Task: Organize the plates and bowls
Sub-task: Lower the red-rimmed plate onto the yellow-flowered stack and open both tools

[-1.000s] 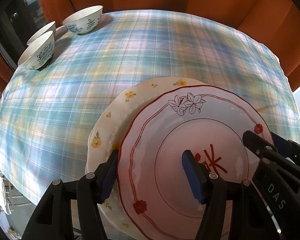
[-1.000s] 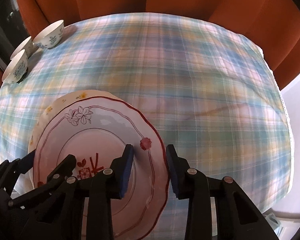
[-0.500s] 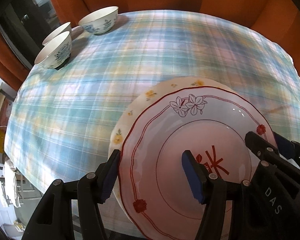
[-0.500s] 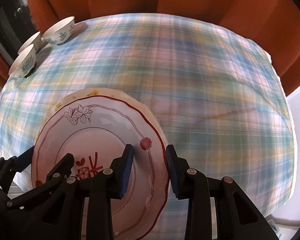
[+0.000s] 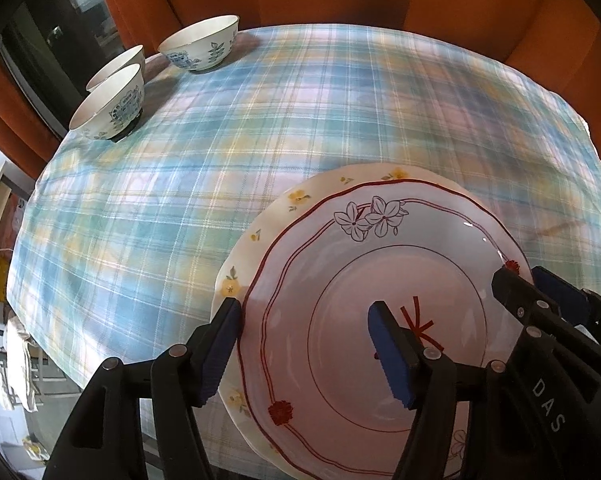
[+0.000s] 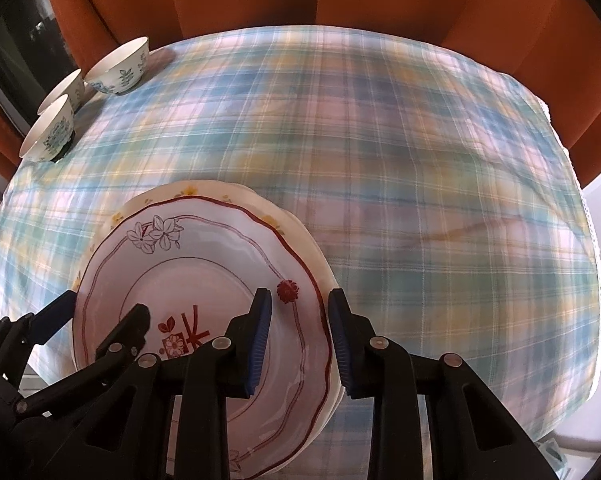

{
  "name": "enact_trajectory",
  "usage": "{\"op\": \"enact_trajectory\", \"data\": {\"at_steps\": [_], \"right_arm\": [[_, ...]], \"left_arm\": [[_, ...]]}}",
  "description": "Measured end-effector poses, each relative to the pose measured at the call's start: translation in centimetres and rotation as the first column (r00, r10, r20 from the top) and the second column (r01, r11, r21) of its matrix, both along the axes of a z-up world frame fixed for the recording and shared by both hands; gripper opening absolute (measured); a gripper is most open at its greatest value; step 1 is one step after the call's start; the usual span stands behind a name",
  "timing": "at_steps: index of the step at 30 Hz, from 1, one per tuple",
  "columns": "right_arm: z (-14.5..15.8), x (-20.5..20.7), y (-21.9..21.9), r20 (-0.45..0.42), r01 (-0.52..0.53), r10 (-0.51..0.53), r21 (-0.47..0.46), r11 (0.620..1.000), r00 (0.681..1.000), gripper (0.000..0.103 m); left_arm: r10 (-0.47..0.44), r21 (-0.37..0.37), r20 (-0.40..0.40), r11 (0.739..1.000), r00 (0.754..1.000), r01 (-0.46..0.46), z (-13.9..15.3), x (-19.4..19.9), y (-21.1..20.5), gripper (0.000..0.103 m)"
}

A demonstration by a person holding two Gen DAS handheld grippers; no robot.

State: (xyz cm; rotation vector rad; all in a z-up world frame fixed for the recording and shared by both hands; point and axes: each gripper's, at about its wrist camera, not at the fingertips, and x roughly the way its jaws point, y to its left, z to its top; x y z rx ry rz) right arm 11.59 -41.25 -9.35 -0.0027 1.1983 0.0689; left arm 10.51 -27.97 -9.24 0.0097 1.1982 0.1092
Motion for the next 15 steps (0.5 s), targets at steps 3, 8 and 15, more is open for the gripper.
{"op": "enact_trajectory", "data": {"at_steps": [3, 8, 15], "right_arm": [[0.2, -0.1, 0.0, 0.003, -0.004, 0.004, 0.007, 1.0, 1.0, 0.033], [0.6, -0.1, -0.2, 0.013, -0.003, 0.003, 0.002, 1.0, 1.0, 0.04], [1.8, -0.1, 0.7, 0.065, -0.022, 0.022, 0.011, 1.0, 0.998, 0.065]], "left_arm": [[0.009, -0.02, -0.007, 1.0, 1.0, -0.009, 0.0, 0.0, 0.3, 0.074], [0.026, -0.04, -0.012, 0.999, 1.0, -0.027, 0.0, -0.3, 0.9, 0.08], [0.022, -0.055, 0.028, 0.998, 0.999, -0.021, 1.4, -0.9, 2.3, 0.087]]}}
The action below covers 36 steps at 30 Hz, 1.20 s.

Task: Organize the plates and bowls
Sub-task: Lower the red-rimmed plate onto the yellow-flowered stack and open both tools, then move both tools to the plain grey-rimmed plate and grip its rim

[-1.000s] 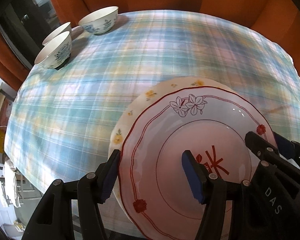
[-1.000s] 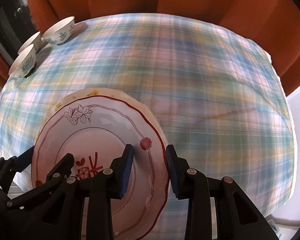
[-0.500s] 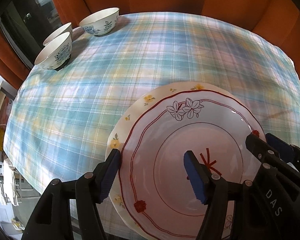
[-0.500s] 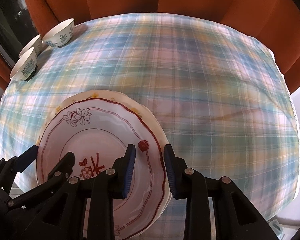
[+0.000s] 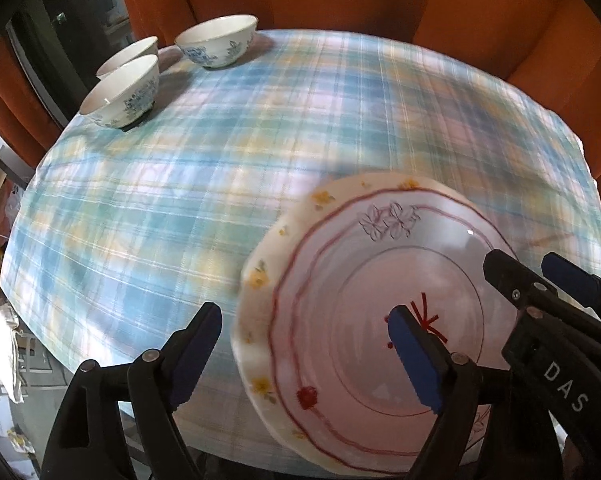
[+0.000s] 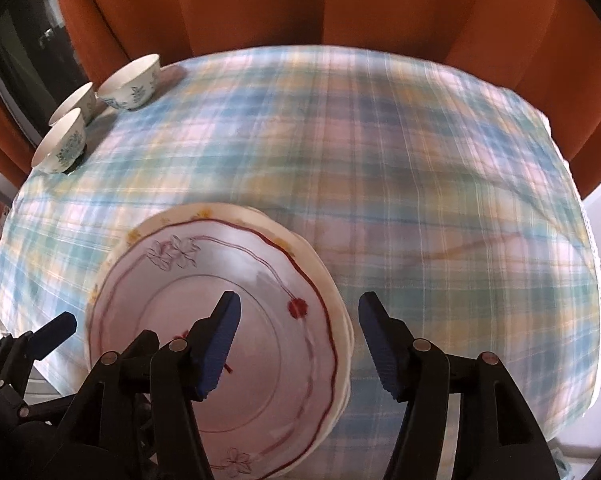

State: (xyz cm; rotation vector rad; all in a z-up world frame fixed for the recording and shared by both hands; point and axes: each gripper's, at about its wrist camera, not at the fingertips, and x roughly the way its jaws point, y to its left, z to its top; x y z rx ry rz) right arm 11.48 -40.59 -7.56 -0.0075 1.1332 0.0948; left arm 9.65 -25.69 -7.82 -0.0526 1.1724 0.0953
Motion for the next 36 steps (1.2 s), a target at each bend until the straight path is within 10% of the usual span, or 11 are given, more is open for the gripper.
{"op": "enact_trajectory", "data": {"at_steps": [36], "right_arm": [[3.3, 0.5, 22.1, 0.061, 0.233, -0.233, 0.008, 0.973, 0.971, 0.08]], "left_arm": [[-0.206, 0.014, 0.086, 0.979, 0.975, 0.205, 3.4, 4.2, 22.4, 0.084]]}}
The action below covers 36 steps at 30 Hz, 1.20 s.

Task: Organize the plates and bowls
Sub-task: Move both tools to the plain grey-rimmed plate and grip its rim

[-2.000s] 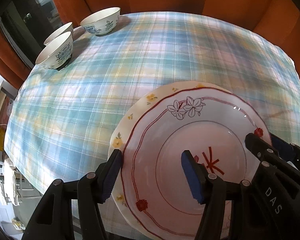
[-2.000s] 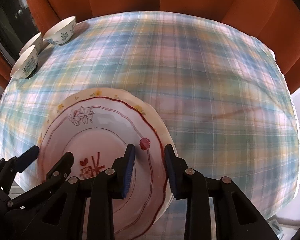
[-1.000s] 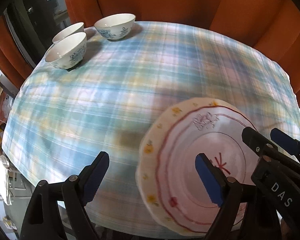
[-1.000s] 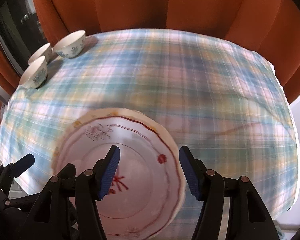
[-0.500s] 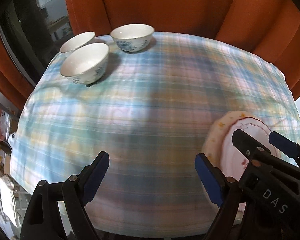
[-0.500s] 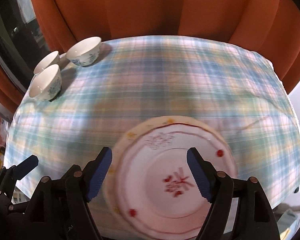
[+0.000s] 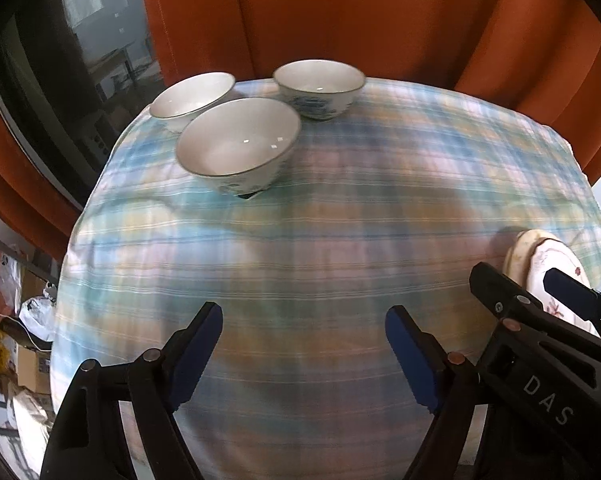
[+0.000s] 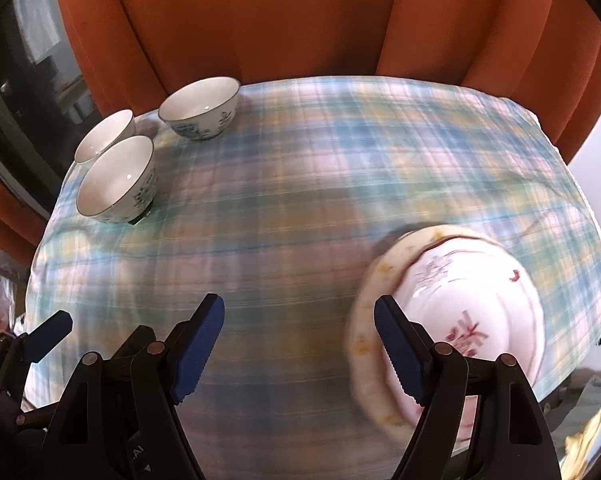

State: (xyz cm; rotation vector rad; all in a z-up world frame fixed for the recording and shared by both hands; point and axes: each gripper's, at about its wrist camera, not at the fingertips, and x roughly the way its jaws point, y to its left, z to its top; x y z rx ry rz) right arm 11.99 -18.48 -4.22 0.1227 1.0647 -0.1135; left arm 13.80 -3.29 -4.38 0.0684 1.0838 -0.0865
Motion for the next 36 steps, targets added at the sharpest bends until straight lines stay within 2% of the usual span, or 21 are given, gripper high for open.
{"op": "enact_trajectory", "data": {"at_steps": [4, 11, 15, 18, 23, 29, 30, 32, 33, 36], "right_arm": [[-0.3, 0.5, 1.9, -0.021, 0.011, -0.011, 0.021, 1.0, 1.0, 0.08], [-0.7, 3.4, 4.5, -0.046, -0.07, 0.069, -0.009, 0.998, 0.997, 0.08], [-0.5, 5.2, 5.1, -0.004, -0.088, 0.088, 0.012, 0.996, 0.996, 0.08], [-0.7, 7.4, 5.8, 0.006, -0.121, 0.121, 0.049, 0.991, 0.993, 0.08], [-0.5, 11.2, 7.2, 0.06, -0.167, 0.162, 0.1, 0.981, 0.985, 0.08], [-1.1, 15.3, 8.3, 0.068, -0.184, 0.177, 0.124, 0.975, 0.982, 0.08], [-1.3, 16.0, 8.6, 0.072, -0.187, 0.18, 0.122, 0.975, 0.981, 0.079], [-1.8, 17.1, 9.1, 0.068, -0.194, 0.188, 0.114, 0.974, 0.98, 0.069], [-2.2, 17.6, 9.5, 0.056, -0.195, 0.19, 0.115, 0.974, 0.98, 0.067], [-3.2, 18.6, 10.1, 0.029, -0.185, 0.182, 0.129, 0.974, 0.983, 0.064]], "left_arm": [[0.001, 0.014, 0.0, 1.0, 1.0, -0.001, 0.0, 0.6, 1.6, 0.083], [0.054, 0.0, 0.0, 0.999, 0.999, -0.054, -0.4, 2.9, 3.3, 0.083], [0.094, 0.028, 0.035, 0.995, 0.995, -0.095, 0.2, 4.8, 4.0, 0.083], [0.143, 0.038, 0.042, 0.989, 0.989, -0.144, 0.3, 6.9, 4.7, 0.079], [0.222, 0.106, 0.087, 0.967, 0.971, -0.23, 0.6, 10.3, 5.6, 0.077], [0.27, 0.12, 0.092, 0.953, 0.959, -0.279, -0.3, 13.8, 6.8, 0.073], [0.271, 0.12, 0.087, 0.952, 0.959, -0.28, -0.7, 14.3, 7.0, 0.07], [0.274, 0.103, 0.058, 0.955, 0.96, -0.279, -1.5, 15.2, 7.5, 0.064], [0.275, 0.09, 0.046, 0.956, 0.96, -0.278, -1.9, 15.5, 7.7, 0.061], [0.267, 0.06, 0.026, 0.961, 0.963, -0.268, -3.0, 16.4, 8.4, 0.06]]}}
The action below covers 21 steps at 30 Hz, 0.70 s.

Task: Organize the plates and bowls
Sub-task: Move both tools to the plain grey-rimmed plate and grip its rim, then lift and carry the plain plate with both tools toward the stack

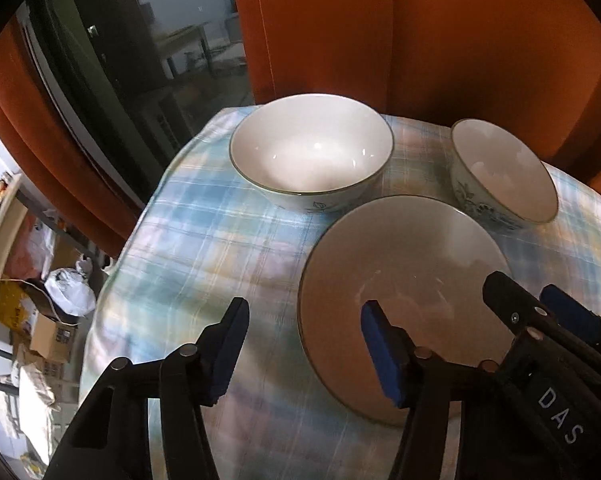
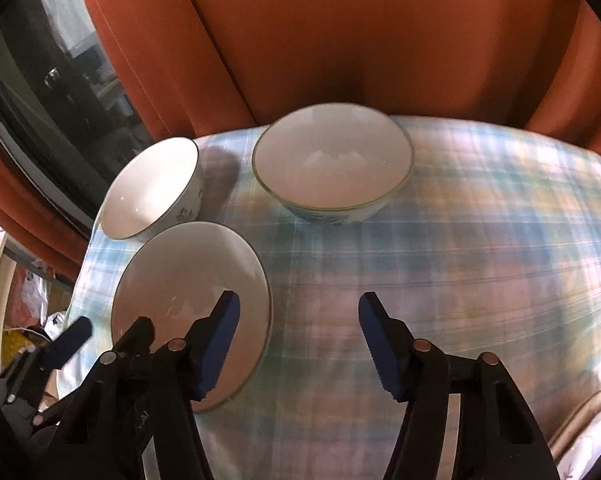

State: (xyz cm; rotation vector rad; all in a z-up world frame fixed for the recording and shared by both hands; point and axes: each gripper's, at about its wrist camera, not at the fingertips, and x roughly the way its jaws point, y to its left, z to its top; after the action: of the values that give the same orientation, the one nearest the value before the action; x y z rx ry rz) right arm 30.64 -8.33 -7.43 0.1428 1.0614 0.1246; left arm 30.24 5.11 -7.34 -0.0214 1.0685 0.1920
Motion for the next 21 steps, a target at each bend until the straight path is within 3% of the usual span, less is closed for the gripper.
{"op": "enact_trajectory", "data": {"at_steps": [2, 4, 11, 15, 21], "right_arm": [[-0.4, 0.4, 0.4, -0.002, 0.003, -0.003, -0.005, 1.0, 1.0, 0.059], [-0.7, 0.7, 0.9, -0.005, 0.016, -0.016, -0.016, 1.0, 1.0, 0.054], [-1.5, 1.9, 2.6, -0.01, 0.06, -0.06, -0.027, 0.998, 0.998, 0.028], [-1.3, 2.1, 3.8, 0.009, 0.068, -0.068, -0.06, 0.996, 0.998, 0.026], [-1.4, 2.1, 3.3, -0.034, 0.109, -0.111, -0.043, 0.993, 0.993, 0.026]], "left_arm": [[-0.024, -0.012, -0.008, 1.0, 1.0, 0.024, -0.6, 0.8, 0.4, 0.059], [-0.058, -0.021, -0.017, 0.998, 0.998, 0.058, -1.2, 1.5, 0.4, 0.05], [-0.145, -0.064, -0.047, 0.988, 0.988, 0.142, -2.3, 3.2, 0.5, 0.037], [-0.192, -0.097, -0.044, 0.978, 0.98, 0.187, -2.2, 3.5, 0.2, 0.032], [-0.221, -0.104, -0.052, 0.971, 0.974, 0.215, -2.2, 3.3, -0.1, 0.032]]}}
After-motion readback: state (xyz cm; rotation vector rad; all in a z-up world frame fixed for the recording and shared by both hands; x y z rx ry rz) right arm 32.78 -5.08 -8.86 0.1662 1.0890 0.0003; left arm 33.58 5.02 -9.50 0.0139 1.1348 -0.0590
